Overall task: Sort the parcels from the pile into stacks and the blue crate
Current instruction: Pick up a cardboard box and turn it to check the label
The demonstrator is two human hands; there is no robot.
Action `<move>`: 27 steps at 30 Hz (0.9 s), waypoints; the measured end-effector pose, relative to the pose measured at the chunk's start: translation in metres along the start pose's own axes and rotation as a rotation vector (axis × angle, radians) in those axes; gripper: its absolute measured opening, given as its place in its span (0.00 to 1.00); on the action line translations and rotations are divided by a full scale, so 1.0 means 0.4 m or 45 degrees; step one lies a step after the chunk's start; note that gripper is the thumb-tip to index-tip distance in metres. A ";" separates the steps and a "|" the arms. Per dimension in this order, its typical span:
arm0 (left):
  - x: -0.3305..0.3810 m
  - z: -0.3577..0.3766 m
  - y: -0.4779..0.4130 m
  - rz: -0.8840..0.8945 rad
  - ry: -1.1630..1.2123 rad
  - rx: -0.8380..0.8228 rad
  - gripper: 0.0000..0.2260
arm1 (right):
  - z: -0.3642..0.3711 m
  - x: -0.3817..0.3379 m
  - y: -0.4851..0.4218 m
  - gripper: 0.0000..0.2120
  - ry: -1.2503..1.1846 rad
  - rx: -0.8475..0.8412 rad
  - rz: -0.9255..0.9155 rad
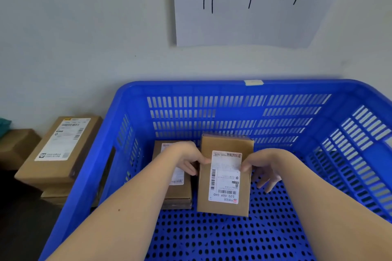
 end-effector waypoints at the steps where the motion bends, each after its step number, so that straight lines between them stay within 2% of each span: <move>1: -0.003 -0.004 -0.002 -0.009 -0.002 0.002 0.30 | -0.002 0.000 0.002 0.32 0.013 -0.012 0.001; 10: -0.011 -0.004 -0.034 -0.025 -0.094 0.068 0.28 | 0.014 0.012 -0.013 0.34 0.028 -0.072 0.027; 18: -0.014 0.014 -0.017 -0.088 -0.084 -0.031 0.26 | 0.016 0.020 -0.016 0.28 0.085 -0.049 0.021; 23: -0.025 0.007 0.000 -0.110 -0.095 -0.034 0.25 | 0.005 0.032 0.006 0.35 -0.007 -0.056 0.021; 27: -0.038 -0.006 0.017 -0.127 -0.071 -0.003 0.26 | 0.019 0.052 0.013 0.43 -0.227 -0.133 0.010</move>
Point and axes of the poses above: each hand's wrist, its own y-axis away from the middle knuckle, its own z-axis out of the palm, x = y × z, the point moved 8 cm from there along -y, towards the middle knuckle, and after that the axes turned 8 degrees about -y, right-handed, at the moved point
